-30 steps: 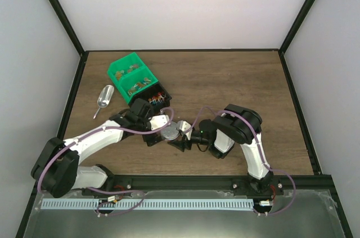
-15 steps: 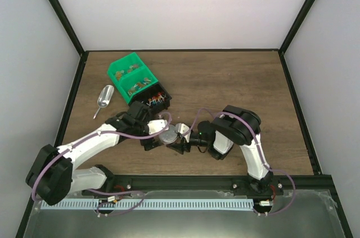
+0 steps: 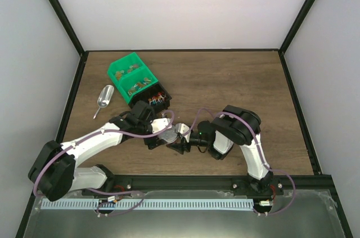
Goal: Pack the candies
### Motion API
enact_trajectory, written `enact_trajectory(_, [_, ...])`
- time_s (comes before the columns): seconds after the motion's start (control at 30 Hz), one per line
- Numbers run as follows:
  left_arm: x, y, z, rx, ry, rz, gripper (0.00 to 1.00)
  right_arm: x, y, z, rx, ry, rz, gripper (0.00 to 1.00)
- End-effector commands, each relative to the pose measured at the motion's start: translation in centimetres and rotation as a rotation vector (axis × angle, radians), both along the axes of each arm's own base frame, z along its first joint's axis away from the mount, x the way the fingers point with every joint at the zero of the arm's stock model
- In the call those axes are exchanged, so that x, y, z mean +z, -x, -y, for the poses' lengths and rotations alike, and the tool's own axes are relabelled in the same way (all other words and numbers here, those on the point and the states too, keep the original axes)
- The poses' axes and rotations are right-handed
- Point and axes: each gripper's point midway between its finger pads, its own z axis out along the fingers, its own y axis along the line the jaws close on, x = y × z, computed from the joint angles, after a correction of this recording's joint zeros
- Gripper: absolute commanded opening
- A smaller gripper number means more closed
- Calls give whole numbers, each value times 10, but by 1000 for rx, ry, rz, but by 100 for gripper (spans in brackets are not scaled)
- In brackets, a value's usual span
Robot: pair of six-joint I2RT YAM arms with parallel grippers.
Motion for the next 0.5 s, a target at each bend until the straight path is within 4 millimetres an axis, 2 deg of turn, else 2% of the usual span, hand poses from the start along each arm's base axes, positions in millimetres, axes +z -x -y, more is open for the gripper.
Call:
enact_trajectory(0.0, [-1,-10,-6,39,-1,27,93,-21,15,5,38,68,-35,79])
enact_trajectory(0.47, [-3,-28,-37,127,5,-3,86,-23,14,5,33,71,-43,79])
